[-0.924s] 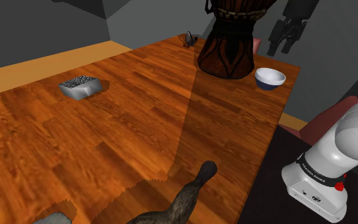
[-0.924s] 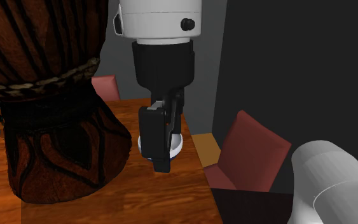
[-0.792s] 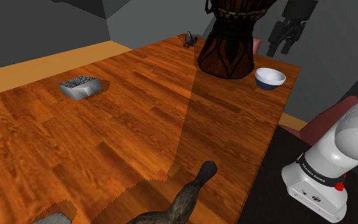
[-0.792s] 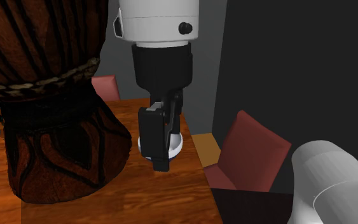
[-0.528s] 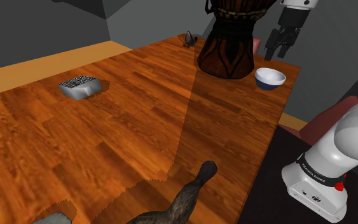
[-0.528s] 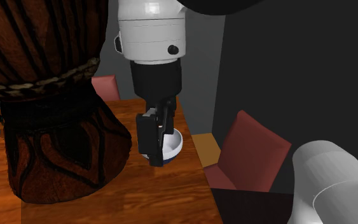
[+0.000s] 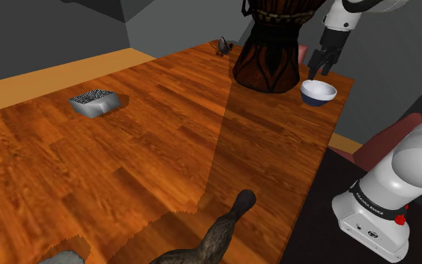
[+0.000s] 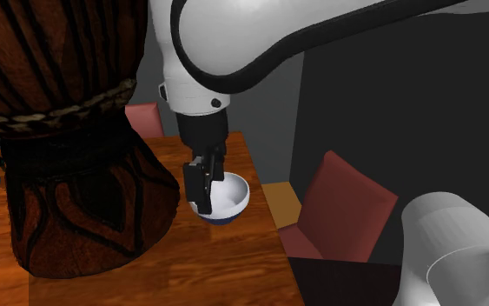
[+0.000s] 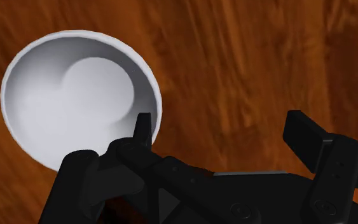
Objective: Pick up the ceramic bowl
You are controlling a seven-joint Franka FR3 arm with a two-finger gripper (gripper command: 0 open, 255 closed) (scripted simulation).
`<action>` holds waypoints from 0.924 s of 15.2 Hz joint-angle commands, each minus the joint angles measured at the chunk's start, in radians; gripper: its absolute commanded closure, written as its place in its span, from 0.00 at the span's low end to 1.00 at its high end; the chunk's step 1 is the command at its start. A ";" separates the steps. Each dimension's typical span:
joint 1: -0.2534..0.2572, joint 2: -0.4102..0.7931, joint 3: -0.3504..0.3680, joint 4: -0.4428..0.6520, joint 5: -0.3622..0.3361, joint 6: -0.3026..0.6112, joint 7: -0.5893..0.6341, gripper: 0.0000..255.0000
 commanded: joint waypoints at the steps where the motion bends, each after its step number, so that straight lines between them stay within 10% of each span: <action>1: -0.008 0.050 -0.029 0.009 -0.013 0.042 -0.037 0.00; 13: -0.016 0.145 -0.071 -0.052 -0.022 0.197 -0.080 0.00; 14: -0.016 0.144 -0.071 -0.053 -0.022 0.197 -0.080 1.00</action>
